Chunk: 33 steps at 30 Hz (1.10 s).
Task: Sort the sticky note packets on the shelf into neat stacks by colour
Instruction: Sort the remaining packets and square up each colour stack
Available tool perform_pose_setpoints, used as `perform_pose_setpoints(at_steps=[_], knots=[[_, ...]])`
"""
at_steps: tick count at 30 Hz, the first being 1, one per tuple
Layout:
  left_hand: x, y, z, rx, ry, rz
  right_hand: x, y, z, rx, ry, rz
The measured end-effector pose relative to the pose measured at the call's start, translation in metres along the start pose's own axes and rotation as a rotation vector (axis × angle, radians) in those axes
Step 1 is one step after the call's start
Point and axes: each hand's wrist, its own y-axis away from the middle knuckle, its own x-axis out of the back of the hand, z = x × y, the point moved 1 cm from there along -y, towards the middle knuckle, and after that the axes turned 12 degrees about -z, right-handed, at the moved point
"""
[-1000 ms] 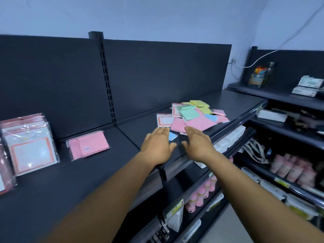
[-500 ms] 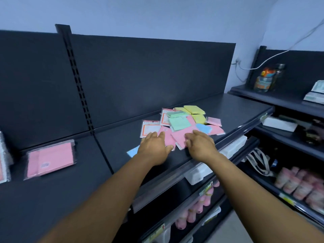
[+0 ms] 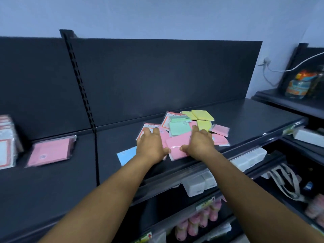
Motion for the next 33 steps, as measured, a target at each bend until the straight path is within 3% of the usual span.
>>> perform_pose_setpoints(at_steps=[4,13,25,33], knots=[[0.010,0.008,0.000,0.015,0.269,0.071,0.009,0.001,0.003,0.035,-0.173,0.039],[0.043,0.038,-0.037,0.075,0.481,0.333,0.019,0.012,-0.016,0.364,-0.520,0.183],[0.075,0.098,-0.142,0.289,0.463,0.448,-0.023,0.035,-0.123,0.625,-0.605,0.005],[0.088,0.118,-0.225,0.386,0.438,0.453,-0.068,0.042,-0.199,0.612,-0.563,-0.115]])
